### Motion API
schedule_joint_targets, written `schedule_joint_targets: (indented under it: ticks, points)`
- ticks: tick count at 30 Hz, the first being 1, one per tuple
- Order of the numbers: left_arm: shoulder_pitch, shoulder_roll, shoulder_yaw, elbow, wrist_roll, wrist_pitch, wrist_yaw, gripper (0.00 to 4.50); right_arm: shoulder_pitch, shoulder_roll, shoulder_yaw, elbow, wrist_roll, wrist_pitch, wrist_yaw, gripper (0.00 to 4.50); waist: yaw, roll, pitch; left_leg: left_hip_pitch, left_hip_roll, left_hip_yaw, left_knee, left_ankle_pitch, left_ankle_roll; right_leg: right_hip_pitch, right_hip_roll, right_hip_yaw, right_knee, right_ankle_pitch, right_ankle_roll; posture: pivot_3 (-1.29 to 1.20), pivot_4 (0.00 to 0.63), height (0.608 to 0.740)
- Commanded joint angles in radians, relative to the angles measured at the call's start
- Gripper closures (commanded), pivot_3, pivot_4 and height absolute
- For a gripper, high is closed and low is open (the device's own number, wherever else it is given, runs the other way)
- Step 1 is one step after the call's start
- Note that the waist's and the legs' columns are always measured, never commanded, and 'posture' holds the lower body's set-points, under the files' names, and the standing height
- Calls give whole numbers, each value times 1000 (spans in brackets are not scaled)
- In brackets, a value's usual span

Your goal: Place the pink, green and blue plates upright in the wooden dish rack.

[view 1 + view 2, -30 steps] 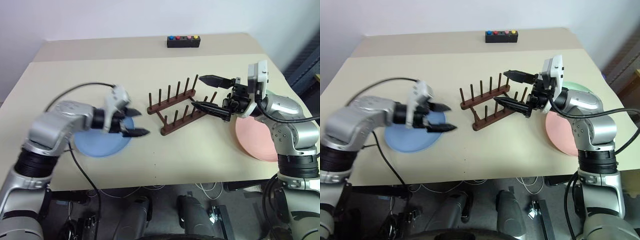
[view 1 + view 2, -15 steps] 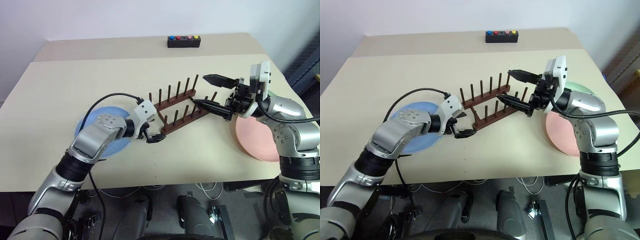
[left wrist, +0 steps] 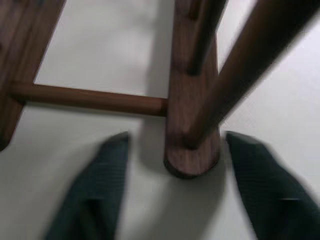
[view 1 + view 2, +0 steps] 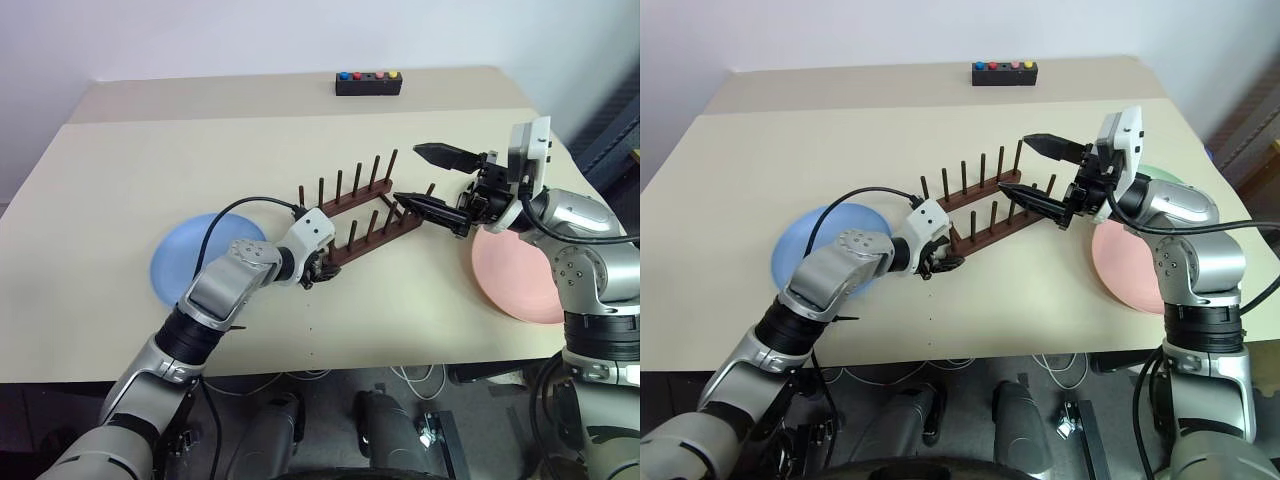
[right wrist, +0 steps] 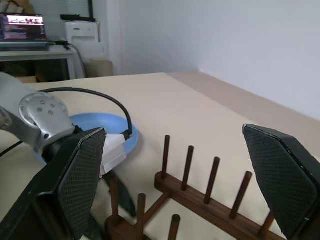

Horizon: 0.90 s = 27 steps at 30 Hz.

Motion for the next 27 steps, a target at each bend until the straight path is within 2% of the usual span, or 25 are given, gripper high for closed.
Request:
schedule_joint_targets:
  ticks: [1, 4, 8, 13, 16, 20, 25, 27]
  points:
    - [-13, -4, -9, 15, 21, 3, 1, 3675, -15, -18, -28, -35, 10, -25, 1, 0, 0, 0, 0, 0, 0, 0, 0, 0, 0, 0, 0, 0, 0, 0, 0, 0, 150, 740]
    - [-26, 2, 9, 27, 26, -21, -6, 3741, -19, -19, -28, -29, 8, -29, 1, 0, 0, 0, 0, 0, 0, 0, 0, 0, 0, 0, 0, 0, 0, 0, 0, 0, 150, 740]
    - [-67, 71, 27, 38, 16, -127, -110, 3741, -24, -18, -25, -25, 8, -35, -1, 0, -3, 0, 0, 0, 0, 0, 1, 0, 0, 0, 0, 0, 0, 0, 0, 0, 150, 740]
    - [-132, 177, 31, 150, 27, -302, -276, 3741, -30, -16, -26, -22, 14, -36, -2, 0, -1, 0, 0, 0, 0, 0, 1, 0, 0, 0, 0, 0, 0, 0, 0, 0, 150, 740]
    - [-169, 196, 41, 249, 31, -411, -350, 3741, -33, -17, -30, -21, 18, -34, 1, 0, 0, 0, 0, 0, 0, 0, 1, 0, 0, 0, 0, 0, 0, 0, 0, 0, 150, 740]
    - [-219, 142, 67, 376, -20, -527, -495, 3741, -39, -19, -27, -17, 15, -35, 3, 0, 2, 0, 0, -1, 0, 0, 1, 0, 0, 0, 0, 0, -1, 0, 0, 0, 150, 740]
    - [-275, 68, 60, 570, 0, -645, -611, 3741, -41, -27, -30, -26, 20, -22, 2, 0, -2, 0, 0, -1, -1, 0, 2, 0, 1, 0, 0, -1, -1, 0, 1, 0, 150, 740]
    - [-292, 65, 26, 642, 58, -703, -631, 3741, -35, -32, -34, -32, 22, -19, 3, 0, -7, 0, 0, -1, -1, 0, 2, 0, 1, 0, 0, -1, 0, 0, 1, 0, 150, 740]
